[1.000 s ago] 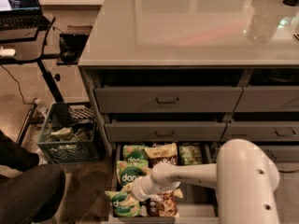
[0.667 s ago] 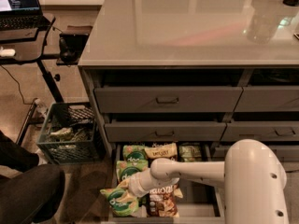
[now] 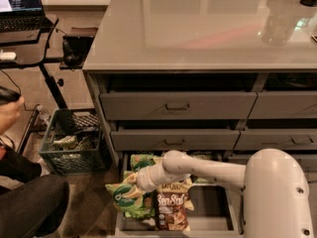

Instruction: Pick green rice chip bag from bottom drawer and place on counter

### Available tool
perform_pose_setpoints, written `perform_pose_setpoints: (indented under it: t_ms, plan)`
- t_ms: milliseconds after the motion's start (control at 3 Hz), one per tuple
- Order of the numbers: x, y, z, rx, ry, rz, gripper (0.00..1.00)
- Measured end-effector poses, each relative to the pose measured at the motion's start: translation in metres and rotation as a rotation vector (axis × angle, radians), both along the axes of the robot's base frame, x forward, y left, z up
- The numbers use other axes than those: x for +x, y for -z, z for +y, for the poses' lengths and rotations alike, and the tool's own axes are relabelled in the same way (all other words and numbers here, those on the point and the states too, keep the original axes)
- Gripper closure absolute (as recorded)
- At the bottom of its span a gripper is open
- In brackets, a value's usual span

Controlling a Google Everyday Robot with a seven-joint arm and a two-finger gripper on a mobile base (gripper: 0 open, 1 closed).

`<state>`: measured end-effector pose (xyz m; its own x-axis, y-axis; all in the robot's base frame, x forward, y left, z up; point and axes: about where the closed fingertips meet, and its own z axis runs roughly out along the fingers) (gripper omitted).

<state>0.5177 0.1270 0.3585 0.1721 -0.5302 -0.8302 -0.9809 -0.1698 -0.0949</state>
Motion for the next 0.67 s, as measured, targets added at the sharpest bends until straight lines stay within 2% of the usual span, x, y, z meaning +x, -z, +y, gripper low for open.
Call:
perform_pose_setpoints:
  t_ms: [333,667]
  plan:
    - [0.0274,-0.0284,-0.0326,0.005,0.051,-0.032,1.00]
    - [0.0274,-0.0284,-0.0326,0.005,0.051,-0.032,1.00]
